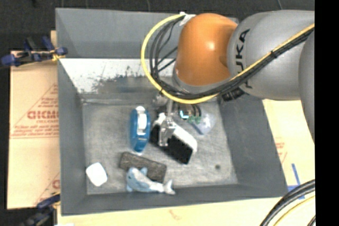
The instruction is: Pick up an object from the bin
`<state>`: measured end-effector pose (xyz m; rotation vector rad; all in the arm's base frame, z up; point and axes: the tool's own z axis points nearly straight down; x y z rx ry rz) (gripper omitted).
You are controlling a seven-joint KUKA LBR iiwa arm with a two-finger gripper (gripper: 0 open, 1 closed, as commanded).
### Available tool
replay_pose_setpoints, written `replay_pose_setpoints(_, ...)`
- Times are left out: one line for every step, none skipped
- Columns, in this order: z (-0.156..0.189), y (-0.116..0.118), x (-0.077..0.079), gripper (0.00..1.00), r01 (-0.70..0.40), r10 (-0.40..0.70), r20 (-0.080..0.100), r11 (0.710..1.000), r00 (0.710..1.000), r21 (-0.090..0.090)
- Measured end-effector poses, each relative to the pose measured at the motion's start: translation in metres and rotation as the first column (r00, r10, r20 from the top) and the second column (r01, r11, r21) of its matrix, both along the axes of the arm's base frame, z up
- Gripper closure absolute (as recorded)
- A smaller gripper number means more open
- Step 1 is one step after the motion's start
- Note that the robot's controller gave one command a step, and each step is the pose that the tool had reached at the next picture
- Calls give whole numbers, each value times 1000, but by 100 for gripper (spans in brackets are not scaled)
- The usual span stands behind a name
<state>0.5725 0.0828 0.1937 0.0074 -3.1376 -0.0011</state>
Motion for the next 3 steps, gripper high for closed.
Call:
replay_pose_setpoints(4, -1, 1, 0, 2, -2, 6, 1000, 1000, 0)
replay_pose_setpoints(-47, -18, -1, 0, 89, -89, 11, 996, 996, 1)
replay_pose_setpoints(-62, -54, 10, 0, 148, -148, 4, 989, 989, 0)
